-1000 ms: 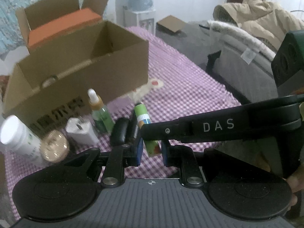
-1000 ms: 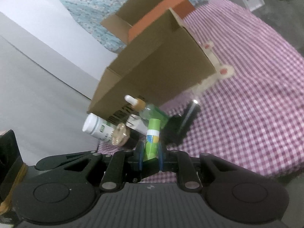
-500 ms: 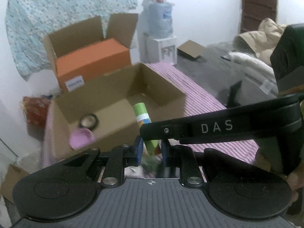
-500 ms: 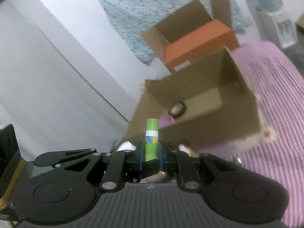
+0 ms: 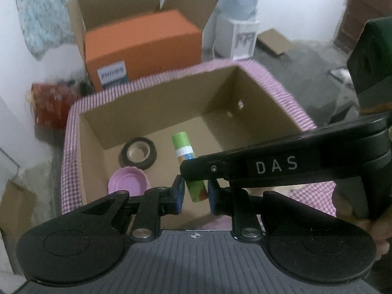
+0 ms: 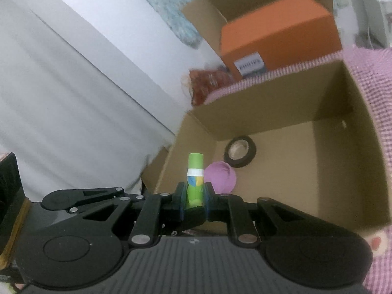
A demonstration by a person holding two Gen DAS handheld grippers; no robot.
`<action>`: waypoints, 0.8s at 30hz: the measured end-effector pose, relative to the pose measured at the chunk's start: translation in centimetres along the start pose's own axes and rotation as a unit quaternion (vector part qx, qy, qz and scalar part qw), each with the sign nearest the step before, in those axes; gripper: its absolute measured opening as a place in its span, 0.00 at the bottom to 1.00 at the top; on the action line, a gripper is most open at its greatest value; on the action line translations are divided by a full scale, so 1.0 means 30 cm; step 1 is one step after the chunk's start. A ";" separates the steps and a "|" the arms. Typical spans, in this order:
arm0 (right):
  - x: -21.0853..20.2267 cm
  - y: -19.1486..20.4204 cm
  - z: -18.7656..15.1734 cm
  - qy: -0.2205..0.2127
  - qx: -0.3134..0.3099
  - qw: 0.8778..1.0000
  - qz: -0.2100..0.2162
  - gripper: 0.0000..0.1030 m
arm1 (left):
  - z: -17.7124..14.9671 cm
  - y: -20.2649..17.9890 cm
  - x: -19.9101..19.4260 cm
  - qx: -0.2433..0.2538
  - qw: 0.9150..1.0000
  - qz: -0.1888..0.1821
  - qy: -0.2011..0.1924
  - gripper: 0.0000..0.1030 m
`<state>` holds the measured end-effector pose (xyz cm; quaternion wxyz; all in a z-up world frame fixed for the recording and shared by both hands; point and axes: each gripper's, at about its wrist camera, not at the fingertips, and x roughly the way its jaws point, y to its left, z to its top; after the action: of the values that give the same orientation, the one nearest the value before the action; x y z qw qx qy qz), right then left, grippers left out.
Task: Organize rigid objects
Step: 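Carry the green tube with the right tool over the cardboard box, then open the right tool to drop the green tube into the box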
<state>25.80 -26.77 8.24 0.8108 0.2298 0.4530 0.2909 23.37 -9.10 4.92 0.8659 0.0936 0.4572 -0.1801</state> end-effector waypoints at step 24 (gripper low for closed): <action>0.226 -0.135 0.046 0.104 0.071 0.992 -0.006 0.17 | 0.010 0.037 0.129 -0.005 0.996 0.039 0.078 0.30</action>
<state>30.92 -25.26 2.27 0.7428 0.2530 0.5556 0.2750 26.05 -9.06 1.88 0.8342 0.1206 0.5206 -0.1360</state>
